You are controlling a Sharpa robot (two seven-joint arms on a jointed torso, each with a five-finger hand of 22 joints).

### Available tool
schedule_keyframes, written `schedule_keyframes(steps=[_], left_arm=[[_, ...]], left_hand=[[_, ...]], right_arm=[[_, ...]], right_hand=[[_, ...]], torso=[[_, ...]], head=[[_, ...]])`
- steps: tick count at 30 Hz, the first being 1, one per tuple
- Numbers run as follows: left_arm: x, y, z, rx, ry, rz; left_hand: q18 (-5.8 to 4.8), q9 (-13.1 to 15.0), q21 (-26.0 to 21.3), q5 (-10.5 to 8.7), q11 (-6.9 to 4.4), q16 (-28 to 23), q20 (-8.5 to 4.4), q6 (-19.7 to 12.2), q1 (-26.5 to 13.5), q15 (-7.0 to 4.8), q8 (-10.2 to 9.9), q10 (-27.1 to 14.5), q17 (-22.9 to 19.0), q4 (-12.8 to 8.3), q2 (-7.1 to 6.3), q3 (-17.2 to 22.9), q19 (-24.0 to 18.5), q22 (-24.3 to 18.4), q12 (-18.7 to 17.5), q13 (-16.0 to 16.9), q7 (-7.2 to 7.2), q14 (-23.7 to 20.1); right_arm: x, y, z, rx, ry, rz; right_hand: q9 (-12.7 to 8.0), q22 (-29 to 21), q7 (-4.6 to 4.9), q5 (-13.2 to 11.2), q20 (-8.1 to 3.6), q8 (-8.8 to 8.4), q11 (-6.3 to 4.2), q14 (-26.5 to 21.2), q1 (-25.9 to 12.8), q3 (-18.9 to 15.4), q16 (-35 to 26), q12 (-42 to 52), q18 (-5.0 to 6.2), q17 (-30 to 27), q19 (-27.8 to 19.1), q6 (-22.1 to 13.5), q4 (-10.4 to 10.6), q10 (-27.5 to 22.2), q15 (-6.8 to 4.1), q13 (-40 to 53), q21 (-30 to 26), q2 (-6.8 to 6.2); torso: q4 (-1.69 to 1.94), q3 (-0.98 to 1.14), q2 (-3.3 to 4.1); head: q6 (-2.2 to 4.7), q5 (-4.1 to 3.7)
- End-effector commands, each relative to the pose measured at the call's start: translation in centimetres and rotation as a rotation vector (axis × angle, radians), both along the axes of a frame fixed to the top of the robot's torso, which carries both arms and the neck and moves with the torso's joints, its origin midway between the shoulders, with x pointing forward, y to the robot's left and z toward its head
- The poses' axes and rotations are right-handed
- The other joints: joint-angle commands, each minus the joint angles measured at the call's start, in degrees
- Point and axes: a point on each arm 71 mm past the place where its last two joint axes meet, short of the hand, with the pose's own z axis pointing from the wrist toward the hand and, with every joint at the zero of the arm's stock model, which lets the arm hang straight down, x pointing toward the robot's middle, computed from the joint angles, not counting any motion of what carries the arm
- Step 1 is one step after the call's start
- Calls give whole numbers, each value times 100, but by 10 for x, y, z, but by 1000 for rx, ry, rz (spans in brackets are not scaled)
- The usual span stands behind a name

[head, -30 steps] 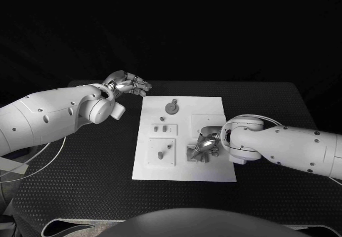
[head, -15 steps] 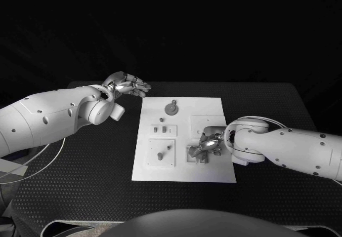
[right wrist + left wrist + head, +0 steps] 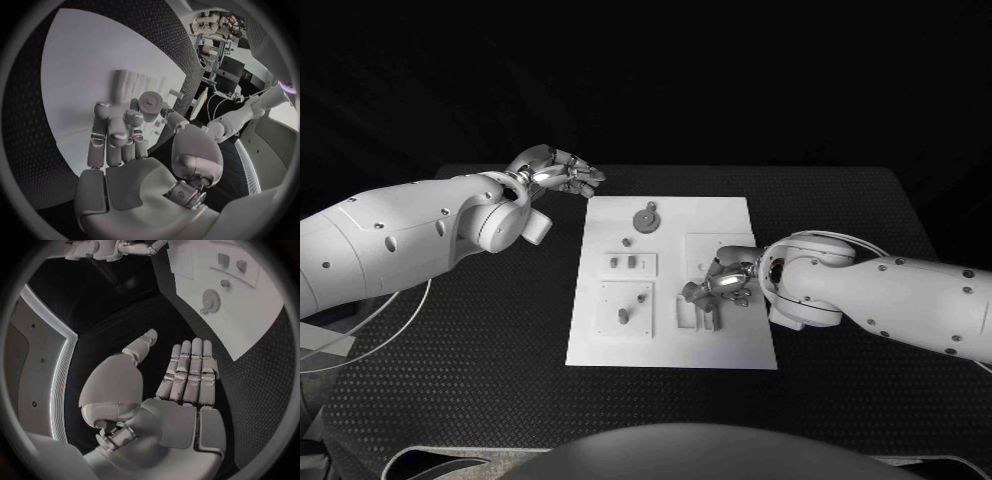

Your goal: Assemble the parts on the task board

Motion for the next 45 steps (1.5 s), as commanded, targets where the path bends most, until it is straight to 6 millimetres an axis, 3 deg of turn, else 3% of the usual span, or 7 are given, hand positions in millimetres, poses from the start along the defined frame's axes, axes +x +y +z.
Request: schedule_keyframes(steps=[1,20,34,45], left_arm=[[0,-2,1,-3,-2,-16],[0,-3,1,-3,0,-19],[0,-3,0,-1,1,-18],[0,-3,0,-1,2,-19]], left_hand=[[-44,-10,5,-16,-15,-21,16,-47,1,7,40,-42,7,38,-14,0,-39,-5,-3,-8,4,-27],[-43,-12,6,-15,-14,-26,16,-50,-6,7,39,-45,19,49,-12,-3,-38,-5,-2,-9,5,-25],[-43,-13,6,-15,-13,-31,15,-52,-9,6,39,-48,28,56,-11,-5,-39,-5,-2,-10,6,-25],[-42,-14,6,-15,-13,-35,16,-52,-12,6,40,-49,35,62,-9,-5,-39,-5,-2,-10,6,-24]], right_arm=[[4,-1,-1,-12,-14,-14],[5,10,-8,-50,43,18],[-3,14,-15,-74,105,60],[-5,18,-14,-32,95,38]], right_hand=[[-7,92,-8,-20,-18,-30,-24,2,-91,-8,31,-1,37,10,41,48,51,35,-42,8,0,-5],[-22,96,-3,-20,-22,-47,-20,-11,-149,-3,25,-10,37,11,22,33,91,22,-43,12,-7,-22],[-44,98,14,-20,-14,-75,-4,-51,-235,69,7,-33,37,14,-15,-1,230,-21,-36,21,-23,-166],[-41,103,9,-20,-17,-65,-8,-45,-219,99,17,-24,37,20,-6,18,252,-12,-36,30,-12,-131]], torso=[[3,0,1],[4,-4,1],[4,1,0],[6,0,1]], head=[[-3,-7],[-36,-7],[-66,1],[-62,4]])
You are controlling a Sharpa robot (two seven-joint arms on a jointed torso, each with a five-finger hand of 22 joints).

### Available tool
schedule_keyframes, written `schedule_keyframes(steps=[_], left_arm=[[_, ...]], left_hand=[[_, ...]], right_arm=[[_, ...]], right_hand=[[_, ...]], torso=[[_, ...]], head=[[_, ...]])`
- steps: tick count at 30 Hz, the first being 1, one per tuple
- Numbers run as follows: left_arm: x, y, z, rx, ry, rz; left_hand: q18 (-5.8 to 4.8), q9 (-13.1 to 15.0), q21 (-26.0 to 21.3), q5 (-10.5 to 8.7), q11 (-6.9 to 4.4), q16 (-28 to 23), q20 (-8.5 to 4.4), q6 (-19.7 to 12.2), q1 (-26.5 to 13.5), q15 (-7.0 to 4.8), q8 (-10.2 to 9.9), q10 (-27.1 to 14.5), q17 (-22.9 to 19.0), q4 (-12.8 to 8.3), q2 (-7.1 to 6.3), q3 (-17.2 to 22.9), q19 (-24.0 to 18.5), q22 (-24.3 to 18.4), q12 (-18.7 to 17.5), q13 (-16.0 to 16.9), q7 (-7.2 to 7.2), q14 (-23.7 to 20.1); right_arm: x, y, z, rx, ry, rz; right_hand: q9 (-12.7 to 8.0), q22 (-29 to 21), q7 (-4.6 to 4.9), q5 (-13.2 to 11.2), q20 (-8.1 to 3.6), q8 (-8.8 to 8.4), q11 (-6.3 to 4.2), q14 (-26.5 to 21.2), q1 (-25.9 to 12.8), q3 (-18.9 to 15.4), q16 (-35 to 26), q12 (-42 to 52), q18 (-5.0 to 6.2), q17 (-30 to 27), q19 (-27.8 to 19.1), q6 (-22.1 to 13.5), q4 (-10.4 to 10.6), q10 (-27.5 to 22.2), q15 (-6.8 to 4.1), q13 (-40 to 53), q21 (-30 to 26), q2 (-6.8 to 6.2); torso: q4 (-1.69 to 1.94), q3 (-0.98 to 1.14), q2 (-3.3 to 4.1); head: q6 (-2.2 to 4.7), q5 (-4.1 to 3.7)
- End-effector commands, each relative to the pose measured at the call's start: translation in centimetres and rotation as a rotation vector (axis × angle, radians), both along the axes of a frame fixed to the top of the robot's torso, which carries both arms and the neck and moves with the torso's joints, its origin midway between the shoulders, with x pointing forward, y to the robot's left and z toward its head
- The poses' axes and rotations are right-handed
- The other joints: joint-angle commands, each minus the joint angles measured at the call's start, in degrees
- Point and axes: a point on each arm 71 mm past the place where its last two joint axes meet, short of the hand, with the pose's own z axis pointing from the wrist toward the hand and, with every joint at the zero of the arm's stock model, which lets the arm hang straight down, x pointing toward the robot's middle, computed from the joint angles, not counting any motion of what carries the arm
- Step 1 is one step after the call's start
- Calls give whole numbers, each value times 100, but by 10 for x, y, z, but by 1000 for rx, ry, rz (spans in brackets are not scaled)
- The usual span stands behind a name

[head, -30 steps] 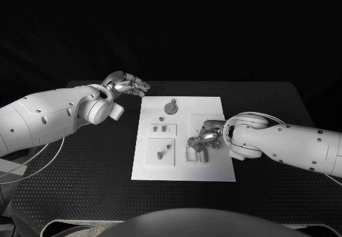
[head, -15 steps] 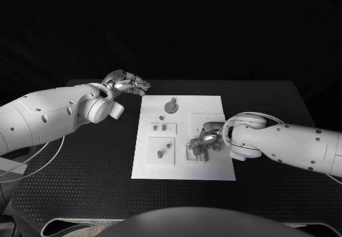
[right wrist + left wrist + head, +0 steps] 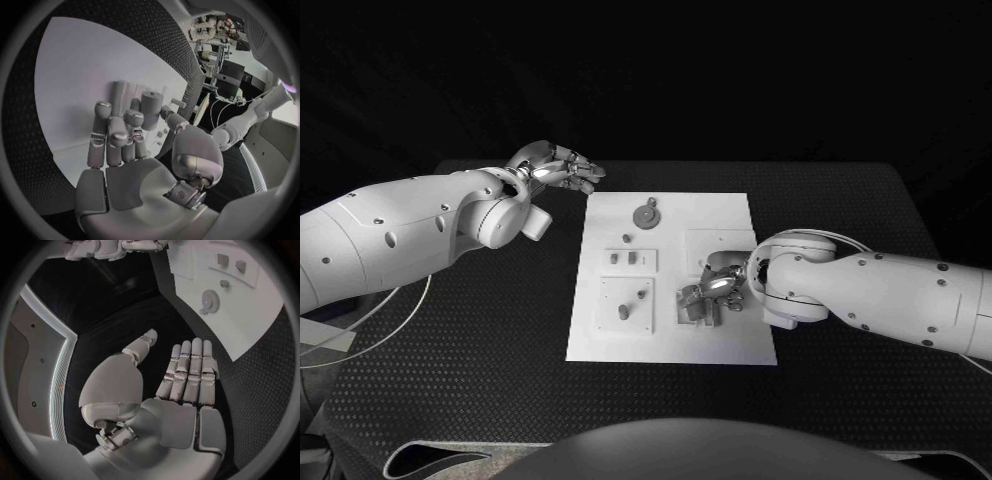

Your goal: Assemble the parts on the task board

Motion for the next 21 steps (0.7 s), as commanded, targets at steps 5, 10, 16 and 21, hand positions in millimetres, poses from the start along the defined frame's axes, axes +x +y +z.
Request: schedule_keyframes(steps=[5,10,16,21], left_arm=[[0,-2,1,-2,-1,-16],[-1,-1,1,-1,0,-16],[-1,-1,0,-1,1,-16],[-1,-2,0,0,1,-15]], left_hand=[[-42,-10,7,-14,7,-36,16,-53,-14,6,17,-30,9,37,-8,-8,-39,-5,-2,-7,6,-24],[-42,-10,7,-14,8,-38,16,-52,-16,6,18,-31,13,40,-9,-9,-39,-6,-2,-8,6,-24],[-42,-10,7,-14,8,-40,16,-53,-17,6,18,-32,16,43,-9,-9,-40,-6,-1,-8,6,-24],[-42,-11,7,-14,8,-42,16,-54,-18,6,18,-32,19,46,-9,-9,-40,-6,-1,-8,6,-24]], right_arm=[[-4,2,-3,52,69,-42],[-2,0,-4,43,68,-46],[1,-2,-5,29,56,-47],[3,-1,-5,34,52,-52]], right_hand=[[12,105,30,-20,-10,27,0,7,-3,-1,24,-17,47,9,-27,7,37,-33,-19,10,-5,33],[11,106,29,-20,-9,27,-1,9,-36,-17,27,-16,47,11,-26,8,56,-32,-20,14,-2,44],[7,105,30,-20,-10,21,-1,4,-68,-23,25,-20,47,12,-32,-1,80,-39,-23,17,-2,-17],[9,96,24,-17,-27,20,0,0,-180,188,19,-31,47,13,-17,-8,513,-41,-32,29,-2,-365]], torso=[[5,1,1],[0,-3,-1],[0,-5,0],[-2,0,1]], head=[[4,8],[10,9],[8,8],[12,5]])
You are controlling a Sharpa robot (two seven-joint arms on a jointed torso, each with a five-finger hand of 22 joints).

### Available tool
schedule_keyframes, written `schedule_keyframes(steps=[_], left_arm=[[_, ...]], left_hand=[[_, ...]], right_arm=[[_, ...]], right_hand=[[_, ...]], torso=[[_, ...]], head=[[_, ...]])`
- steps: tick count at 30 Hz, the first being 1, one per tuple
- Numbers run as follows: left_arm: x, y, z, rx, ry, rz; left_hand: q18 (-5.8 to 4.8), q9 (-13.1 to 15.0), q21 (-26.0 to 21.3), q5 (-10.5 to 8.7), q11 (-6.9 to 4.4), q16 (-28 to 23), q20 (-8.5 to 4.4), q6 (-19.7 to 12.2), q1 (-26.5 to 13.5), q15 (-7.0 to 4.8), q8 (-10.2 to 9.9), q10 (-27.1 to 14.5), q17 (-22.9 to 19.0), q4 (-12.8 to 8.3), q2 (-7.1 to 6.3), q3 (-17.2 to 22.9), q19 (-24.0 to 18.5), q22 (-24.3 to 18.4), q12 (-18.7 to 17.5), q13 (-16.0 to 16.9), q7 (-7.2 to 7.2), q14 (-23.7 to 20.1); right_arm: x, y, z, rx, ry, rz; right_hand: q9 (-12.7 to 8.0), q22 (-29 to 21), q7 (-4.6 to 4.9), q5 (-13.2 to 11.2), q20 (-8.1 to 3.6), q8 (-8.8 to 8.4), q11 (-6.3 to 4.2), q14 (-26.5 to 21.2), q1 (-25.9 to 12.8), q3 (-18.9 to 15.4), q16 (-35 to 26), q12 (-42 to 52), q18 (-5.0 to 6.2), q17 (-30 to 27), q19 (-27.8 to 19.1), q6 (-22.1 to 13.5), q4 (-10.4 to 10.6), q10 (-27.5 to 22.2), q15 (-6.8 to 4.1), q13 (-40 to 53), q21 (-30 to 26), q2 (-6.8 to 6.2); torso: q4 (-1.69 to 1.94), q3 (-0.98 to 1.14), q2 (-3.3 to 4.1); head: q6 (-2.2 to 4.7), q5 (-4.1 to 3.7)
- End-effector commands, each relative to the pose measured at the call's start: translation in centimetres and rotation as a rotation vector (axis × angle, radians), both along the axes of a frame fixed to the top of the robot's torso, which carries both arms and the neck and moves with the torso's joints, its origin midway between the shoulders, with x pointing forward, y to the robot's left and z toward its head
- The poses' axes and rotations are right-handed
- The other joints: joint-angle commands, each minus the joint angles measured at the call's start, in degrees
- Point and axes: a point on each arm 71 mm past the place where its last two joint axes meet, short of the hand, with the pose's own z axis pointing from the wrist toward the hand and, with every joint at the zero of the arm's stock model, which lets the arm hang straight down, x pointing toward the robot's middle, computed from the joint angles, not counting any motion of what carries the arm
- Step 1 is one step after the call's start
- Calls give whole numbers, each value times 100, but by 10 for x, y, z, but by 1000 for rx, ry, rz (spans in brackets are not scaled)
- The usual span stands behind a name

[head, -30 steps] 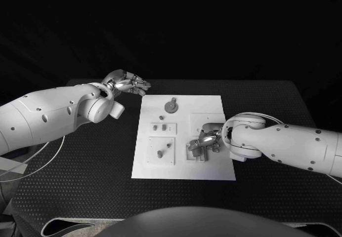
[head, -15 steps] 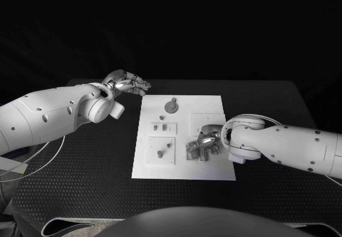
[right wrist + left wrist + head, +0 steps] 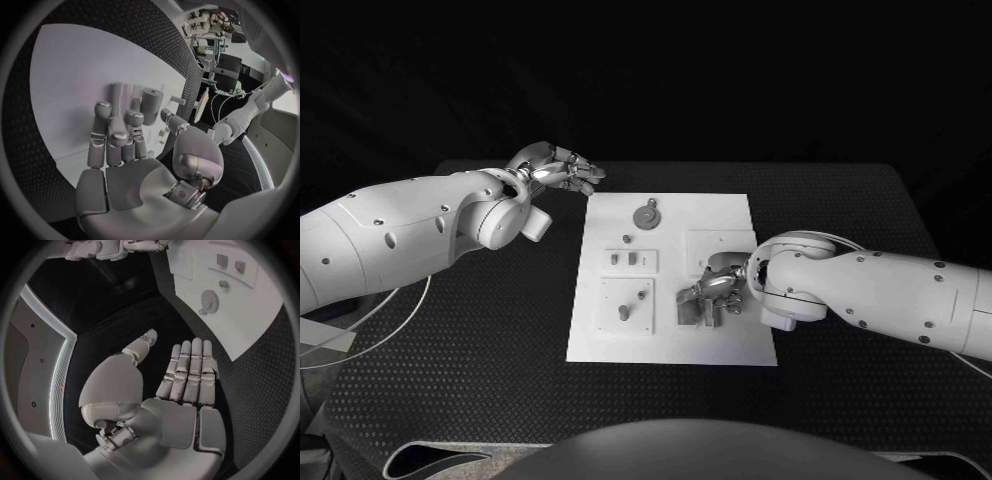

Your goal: Assemble the parts on the task board

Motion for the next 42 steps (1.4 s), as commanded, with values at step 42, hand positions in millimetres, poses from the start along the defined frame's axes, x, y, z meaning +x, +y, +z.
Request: schedule_keyframes(steps=[42], left_arm=[[0,-1,0,1,4,-22]], left_hand=[[-40,-11,8,-14,10,-37,15,-67,-10,5,16,-40,40,47,-5,5,-41,-5,-1,-12,12,-20]], right_arm=[[-18,-2,12,-59,-155,182]], right_hand=[[58,81,-9,-19,-55,85,-47,63,880,-738,61,10,76,20,31,125,-1277,120,-49,63,47,412]], torso=[[-5,8,2]], head=[[3,-31]])
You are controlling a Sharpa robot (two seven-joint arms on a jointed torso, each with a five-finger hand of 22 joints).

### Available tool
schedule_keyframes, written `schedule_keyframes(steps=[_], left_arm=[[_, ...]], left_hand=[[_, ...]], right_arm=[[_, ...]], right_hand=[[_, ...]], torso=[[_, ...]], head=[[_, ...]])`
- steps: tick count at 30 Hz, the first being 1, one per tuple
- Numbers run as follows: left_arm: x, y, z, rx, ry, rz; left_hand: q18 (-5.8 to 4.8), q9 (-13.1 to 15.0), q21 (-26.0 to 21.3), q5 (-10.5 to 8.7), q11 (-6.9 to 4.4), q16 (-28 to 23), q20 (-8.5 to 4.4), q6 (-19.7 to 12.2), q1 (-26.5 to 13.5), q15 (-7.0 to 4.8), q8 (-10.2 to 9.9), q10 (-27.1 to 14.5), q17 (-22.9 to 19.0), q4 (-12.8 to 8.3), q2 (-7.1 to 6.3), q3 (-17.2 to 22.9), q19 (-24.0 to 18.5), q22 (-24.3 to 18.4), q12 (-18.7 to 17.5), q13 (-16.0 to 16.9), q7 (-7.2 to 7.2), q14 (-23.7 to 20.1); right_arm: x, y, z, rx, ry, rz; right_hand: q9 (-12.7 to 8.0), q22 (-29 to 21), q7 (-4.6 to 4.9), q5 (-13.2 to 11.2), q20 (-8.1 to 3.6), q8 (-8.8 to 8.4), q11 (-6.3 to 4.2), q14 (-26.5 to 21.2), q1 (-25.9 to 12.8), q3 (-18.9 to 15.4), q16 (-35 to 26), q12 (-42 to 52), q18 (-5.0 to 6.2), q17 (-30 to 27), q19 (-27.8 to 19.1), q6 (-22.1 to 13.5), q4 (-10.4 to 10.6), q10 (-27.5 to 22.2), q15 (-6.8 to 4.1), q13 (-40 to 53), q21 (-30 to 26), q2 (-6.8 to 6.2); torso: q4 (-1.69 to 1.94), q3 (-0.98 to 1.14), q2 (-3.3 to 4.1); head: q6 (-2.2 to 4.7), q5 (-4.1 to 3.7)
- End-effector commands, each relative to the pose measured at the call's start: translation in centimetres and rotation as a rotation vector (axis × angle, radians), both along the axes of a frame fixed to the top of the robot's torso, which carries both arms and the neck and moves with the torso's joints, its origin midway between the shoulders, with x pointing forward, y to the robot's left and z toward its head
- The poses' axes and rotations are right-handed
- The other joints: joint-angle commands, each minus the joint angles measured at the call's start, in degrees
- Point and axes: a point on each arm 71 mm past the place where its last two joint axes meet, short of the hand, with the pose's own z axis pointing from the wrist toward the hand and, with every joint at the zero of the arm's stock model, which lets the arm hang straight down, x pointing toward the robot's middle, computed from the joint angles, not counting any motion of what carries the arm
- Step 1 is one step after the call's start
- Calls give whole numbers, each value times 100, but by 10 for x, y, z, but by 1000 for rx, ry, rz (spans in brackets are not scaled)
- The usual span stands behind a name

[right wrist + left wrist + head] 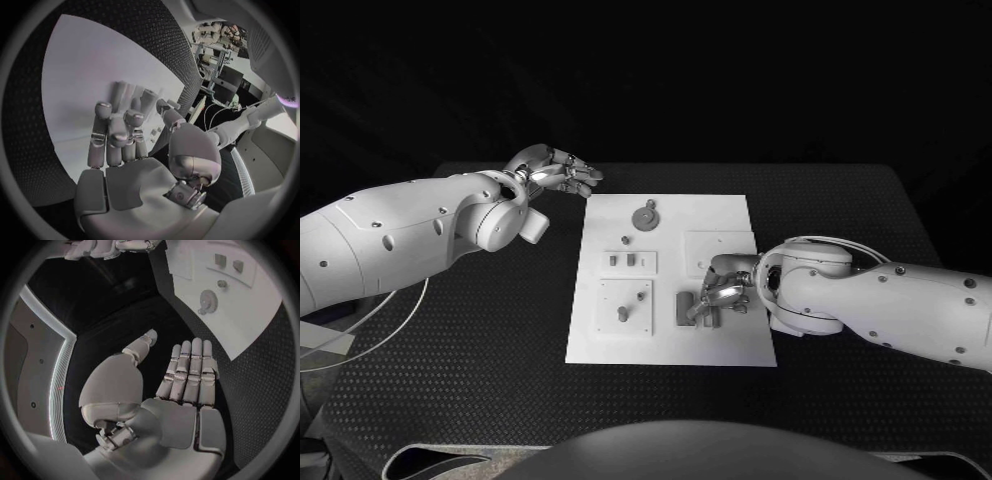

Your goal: Assemble the parts on the task board

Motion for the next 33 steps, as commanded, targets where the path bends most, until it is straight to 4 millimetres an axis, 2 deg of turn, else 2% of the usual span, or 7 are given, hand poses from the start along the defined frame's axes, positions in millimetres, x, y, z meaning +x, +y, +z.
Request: schedule_keyframes(steps=[1,11,25,33], left_arm=[[0,-4,1,-4,1,-26],[0,-4,0,-4,2,-27],[-1,-3,0,-4,7,-31],[-1,-3,0,-3,9,-30]], left_hand=[[-40,-6,8,-14,10,-38,15,-32,-12,5,17,-40,11,33,-4,-12,-41,-5,-1,-8,5,-20],[-40,-4,10,-15,11,-41,14,-24,-16,4,23,-43,20,40,4,-15,-38,-5,-1,-9,1,-15],[-39,-4,11,-16,11,-45,13,-19,-15,3,27,-44,29,41,9,-17,-37,-5,-1,-10,-1,-13],[-38,-3,11,-16,11,-47,13,-15,-15,2,30,-45,34,43,13,-19,-36,-4,0,-10,-3,-11]], right_arm=[[-2,5,-1,-48,-16,70],[-3,13,-4,-63,-14,95],[-3,12,-7,-107,-9,95],[2,11,-8,-103,-55,69]], right_hand=[[-1,81,-1,-19,-10,22,-5,47,74,2,37,32,46,0,50,53,-54,38,4,3,23,-7],[-5,82,1,-20,-3,20,-3,50,98,-19,39,27,46,0,53,60,-84,47,9,0,18,47],[-5,86,-10,-20,2,37,-12,74,116,-64,61,31,46,43,62,106,-130,70,16,3,19,94],[-17,87,-16,-20,5,32,-19,86,70,-117,78,24,46,71,76,123,-120,89,18,3,14,245]], torso=[[-3,-1,3],[7,-1,3],[5,-4,1],[6,0,4]], head=[[-17,-19],[-22,-22],[-40,-15],[-42,-18]])
